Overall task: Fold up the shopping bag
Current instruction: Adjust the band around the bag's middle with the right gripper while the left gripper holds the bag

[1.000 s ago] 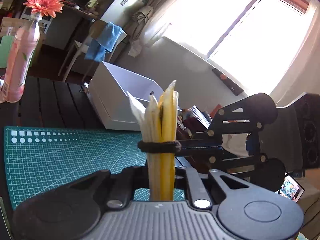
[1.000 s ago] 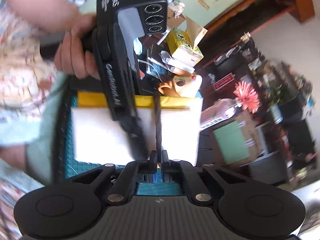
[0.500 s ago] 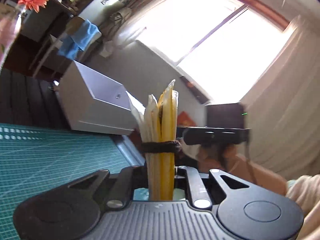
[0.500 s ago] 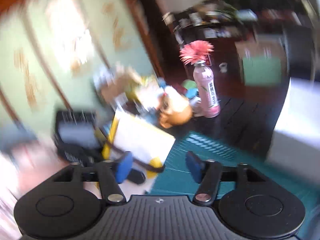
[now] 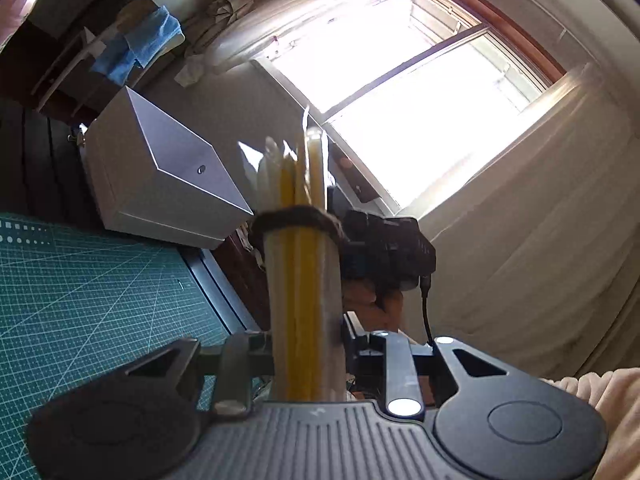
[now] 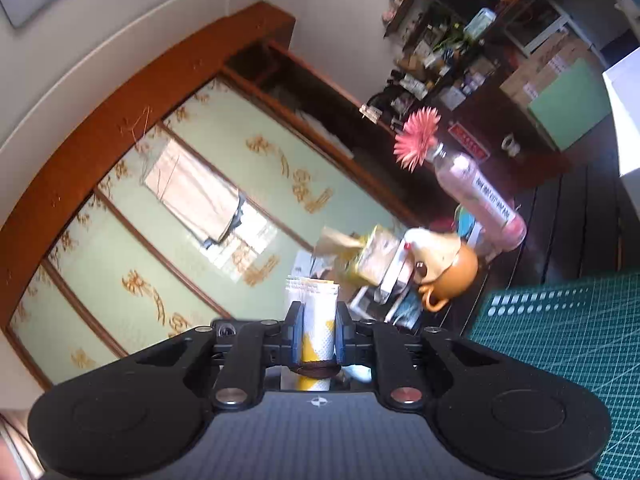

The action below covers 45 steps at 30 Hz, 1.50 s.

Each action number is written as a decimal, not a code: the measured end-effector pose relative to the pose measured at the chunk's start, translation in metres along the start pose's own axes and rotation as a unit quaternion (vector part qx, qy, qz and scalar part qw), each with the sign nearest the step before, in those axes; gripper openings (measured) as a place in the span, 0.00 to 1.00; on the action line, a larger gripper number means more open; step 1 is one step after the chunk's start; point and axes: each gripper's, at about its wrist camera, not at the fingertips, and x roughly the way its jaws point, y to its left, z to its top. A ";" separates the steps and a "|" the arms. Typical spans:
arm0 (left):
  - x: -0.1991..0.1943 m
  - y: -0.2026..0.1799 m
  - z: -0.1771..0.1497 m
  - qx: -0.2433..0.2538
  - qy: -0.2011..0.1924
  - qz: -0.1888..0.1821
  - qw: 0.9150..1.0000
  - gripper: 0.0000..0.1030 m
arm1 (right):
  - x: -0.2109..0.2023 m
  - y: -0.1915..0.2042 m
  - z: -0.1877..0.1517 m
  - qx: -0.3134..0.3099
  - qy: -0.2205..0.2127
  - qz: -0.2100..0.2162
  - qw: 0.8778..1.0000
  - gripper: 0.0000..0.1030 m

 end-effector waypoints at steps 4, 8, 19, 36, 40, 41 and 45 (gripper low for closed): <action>0.005 -0.004 -0.003 0.013 -0.001 0.052 0.999 0.14 | 0.004 0.001 0.015 -0.022 0.027 -0.017 0.999 0.17; 0.012 0.003 -0.002 0.009 -0.005 0.150 0.989 0.12 | 0.019 0.014 0.026 -0.092 0.047 -0.127 0.986 0.41; 0.031 0.006 -0.004 0.035 0.035 0.236 0.971 0.12 | 0.110 0.124 -0.059 -0.573 0.272 -0.258 0.729 0.23; 0.032 0.004 -0.006 0.054 0.040 0.252 0.966 0.11 | 0.126 0.121 -0.080 -0.577 0.335 -0.226 0.710 0.02; 0.026 0.001 -0.006 0.050 0.032 0.226 0.972 0.11 | 0.111 0.123 -0.067 -0.565 0.308 -0.244 0.725 0.06; 0.026 0.001 -0.005 0.047 0.031 0.221 0.974 0.11 | 0.104 0.123 -0.063 -0.560 0.302 -0.254 0.729 0.11; 0.024 0.003 -0.005 0.034 0.034 0.201 0.978 0.11 | 0.090 0.110 -0.067 -0.598 0.325 -0.297 0.670 0.21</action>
